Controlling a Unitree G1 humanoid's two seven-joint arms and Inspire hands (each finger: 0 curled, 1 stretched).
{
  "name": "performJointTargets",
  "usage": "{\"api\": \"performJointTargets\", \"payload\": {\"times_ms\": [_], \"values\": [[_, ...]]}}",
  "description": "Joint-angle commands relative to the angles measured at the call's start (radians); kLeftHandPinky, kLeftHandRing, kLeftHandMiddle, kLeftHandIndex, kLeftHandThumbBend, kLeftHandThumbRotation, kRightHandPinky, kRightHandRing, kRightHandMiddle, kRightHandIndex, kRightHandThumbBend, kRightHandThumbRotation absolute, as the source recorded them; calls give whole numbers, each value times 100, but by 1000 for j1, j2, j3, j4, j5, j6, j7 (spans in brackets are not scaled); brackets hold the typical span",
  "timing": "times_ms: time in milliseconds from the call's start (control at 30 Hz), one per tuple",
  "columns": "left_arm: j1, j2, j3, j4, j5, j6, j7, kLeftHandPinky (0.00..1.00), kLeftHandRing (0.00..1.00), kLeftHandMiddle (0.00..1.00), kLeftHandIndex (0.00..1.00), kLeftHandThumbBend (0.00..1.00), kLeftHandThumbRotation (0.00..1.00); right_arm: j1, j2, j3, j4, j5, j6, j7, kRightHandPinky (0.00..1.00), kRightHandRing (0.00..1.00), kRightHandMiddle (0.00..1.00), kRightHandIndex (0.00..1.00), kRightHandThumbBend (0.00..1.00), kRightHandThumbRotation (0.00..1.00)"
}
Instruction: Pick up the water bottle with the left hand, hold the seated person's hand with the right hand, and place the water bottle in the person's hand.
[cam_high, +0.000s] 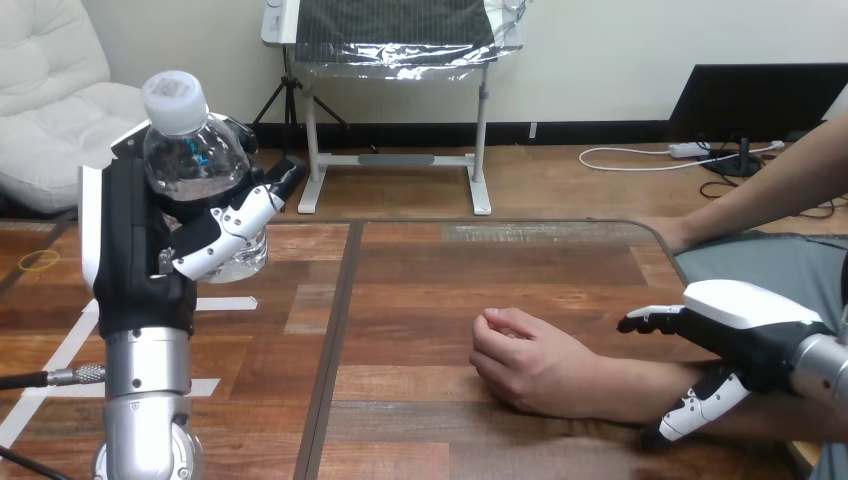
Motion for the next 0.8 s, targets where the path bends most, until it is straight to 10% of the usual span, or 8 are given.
{"api": "performJointTargets", "payload": {"times_ms": [0, 767], "values": [[-42, -3, 4, -36, -20, -23, -8, 22, 27, 33, 40, 57, 0, -4, 54, 56, 22, -20, 26, -3, 70, 85, 87, 88, 100, 39], [-36, -3, 11, -47, -61, -13, -22, 23, 28, 33, 40, 56, 0, 4, 91, 121, 12, -68, 59, -28, 60, 76, 79, 81, 100, 35]]}}
